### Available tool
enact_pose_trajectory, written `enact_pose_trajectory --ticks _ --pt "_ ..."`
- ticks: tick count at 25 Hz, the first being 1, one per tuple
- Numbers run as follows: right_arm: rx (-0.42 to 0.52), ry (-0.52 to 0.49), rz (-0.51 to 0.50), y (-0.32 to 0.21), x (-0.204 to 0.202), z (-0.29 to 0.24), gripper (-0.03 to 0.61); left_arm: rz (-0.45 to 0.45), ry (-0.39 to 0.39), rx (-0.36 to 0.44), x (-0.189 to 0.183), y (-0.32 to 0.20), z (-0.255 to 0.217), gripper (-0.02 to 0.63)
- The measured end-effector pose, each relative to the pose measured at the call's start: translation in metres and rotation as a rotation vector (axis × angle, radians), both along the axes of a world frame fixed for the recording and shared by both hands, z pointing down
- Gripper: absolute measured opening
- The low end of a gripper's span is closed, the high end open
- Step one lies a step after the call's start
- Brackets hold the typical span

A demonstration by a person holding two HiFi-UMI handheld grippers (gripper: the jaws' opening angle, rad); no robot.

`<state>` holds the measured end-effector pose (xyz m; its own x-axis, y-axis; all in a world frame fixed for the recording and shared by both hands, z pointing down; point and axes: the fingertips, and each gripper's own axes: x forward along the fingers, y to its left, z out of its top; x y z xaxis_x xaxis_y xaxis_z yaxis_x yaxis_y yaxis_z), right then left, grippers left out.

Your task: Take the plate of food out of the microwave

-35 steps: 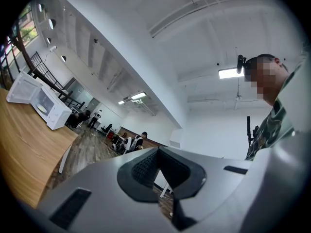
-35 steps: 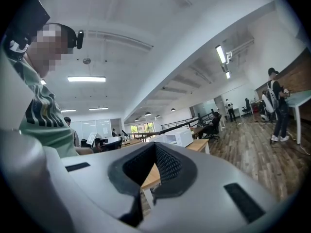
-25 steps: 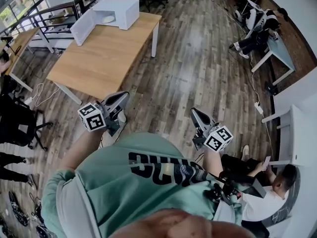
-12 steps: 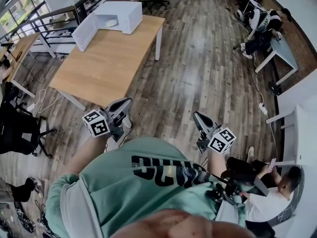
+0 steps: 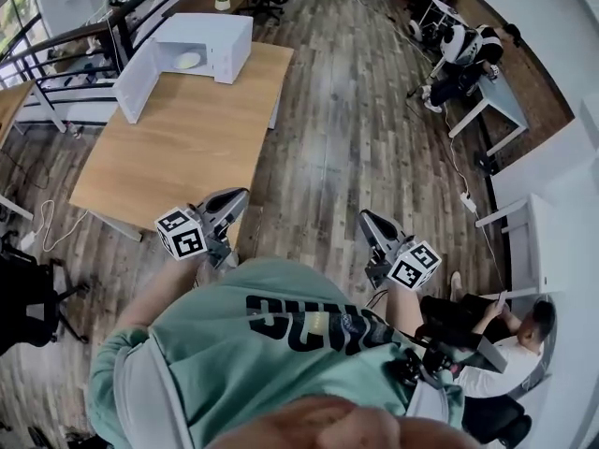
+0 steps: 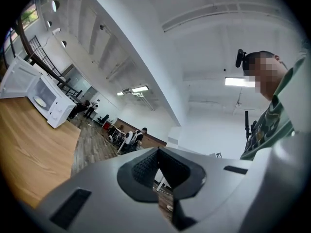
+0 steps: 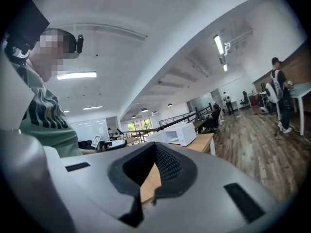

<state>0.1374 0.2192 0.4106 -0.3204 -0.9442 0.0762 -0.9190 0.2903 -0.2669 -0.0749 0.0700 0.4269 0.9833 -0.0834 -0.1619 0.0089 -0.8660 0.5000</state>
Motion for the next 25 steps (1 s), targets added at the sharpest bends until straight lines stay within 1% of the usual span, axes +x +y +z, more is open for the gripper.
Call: enact_pose_trajectory --ticks 3,6,8,12,14,17,20,23,25 --pt "-0.026 0.005 0.045 -0.018 -0.005 0.001 0.006 0.027 0.005 -0.009 -0.005 -0.028 0.009 0.003" --pt "-0.057 0.004 0.071 -0.031 0.002 0.007 0.006 0.033 0.019 -0.044 0.001 -0.05 0.022 0.003" --pt "-0.071 0.01 0.068 -0.042 0.017 0.008 0.006 0.024 0.014 -0.068 0.015 -0.064 0.029 0.003" --pt "-0.084 0.0 0.039 -0.067 0.067 0.011 0.006 -0.009 -0.003 -0.106 0.056 -0.083 0.037 0.003" --pt "-0.078 -0.015 -0.004 -0.083 0.095 0.016 0.006 -0.055 -0.006 -0.111 0.076 -0.092 0.04 0.003" --pt "-0.049 -0.065 -0.099 -0.11 0.141 0.022 0.006 -0.16 -0.009 -0.092 0.108 -0.104 0.038 0.003" --pt "-0.031 -0.12 -0.199 -0.141 0.19 0.016 0.006 -0.263 0.019 -0.11 0.145 -0.108 0.028 0.003" --pt "-0.022 -0.098 -0.294 -0.17 0.232 0.006 0.006 -0.338 0.028 -0.11 0.179 -0.112 0.018 0.003" --pt "-0.018 -0.1 -0.338 -0.188 0.252 0.004 0.006 -0.397 0.037 -0.13 0.192 -0.119 0.012 0.003"
